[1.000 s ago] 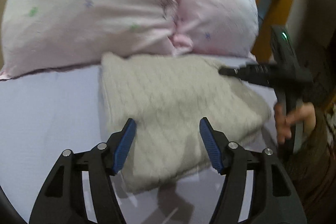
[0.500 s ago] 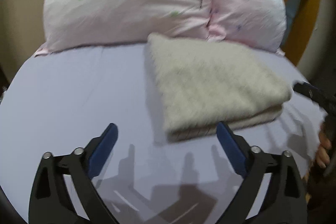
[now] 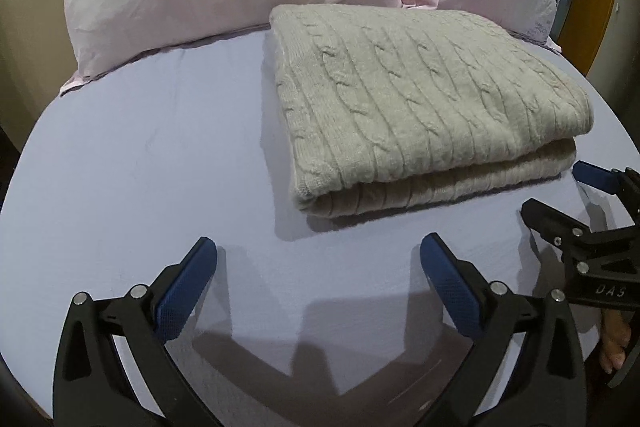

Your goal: Fold small clothes

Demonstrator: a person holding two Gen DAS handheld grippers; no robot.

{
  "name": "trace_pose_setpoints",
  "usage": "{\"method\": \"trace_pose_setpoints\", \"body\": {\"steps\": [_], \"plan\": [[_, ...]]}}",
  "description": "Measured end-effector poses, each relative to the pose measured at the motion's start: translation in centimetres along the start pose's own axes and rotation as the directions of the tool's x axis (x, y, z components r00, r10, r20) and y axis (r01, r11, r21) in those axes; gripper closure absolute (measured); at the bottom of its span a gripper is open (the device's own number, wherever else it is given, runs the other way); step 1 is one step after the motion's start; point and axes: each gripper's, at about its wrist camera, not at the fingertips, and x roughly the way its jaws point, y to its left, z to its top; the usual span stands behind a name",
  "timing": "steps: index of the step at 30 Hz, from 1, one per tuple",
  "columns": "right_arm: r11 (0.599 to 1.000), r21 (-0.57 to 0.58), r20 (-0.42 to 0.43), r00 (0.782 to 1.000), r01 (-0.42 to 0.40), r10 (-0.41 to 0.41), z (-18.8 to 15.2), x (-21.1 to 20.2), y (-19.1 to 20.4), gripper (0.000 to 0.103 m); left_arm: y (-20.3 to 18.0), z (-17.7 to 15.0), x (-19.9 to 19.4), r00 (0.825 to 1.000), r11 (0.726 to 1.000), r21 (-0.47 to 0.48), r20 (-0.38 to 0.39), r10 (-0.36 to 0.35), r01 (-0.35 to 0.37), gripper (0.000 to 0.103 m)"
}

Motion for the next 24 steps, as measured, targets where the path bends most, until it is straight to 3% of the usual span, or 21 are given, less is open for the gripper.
{"method": "trace_pose_setpoints", "body": {"steps": [24], "plan": [[1.000, 0.008, -0.002, 1.000, 0.004, -0.004, 0.08, 0.18, -0.12, 0.002, 0.06, 0.03, 0.07, 1.000, 1.000, 0.001, 0.002, -0.002, 0.002, 0.001]]}}
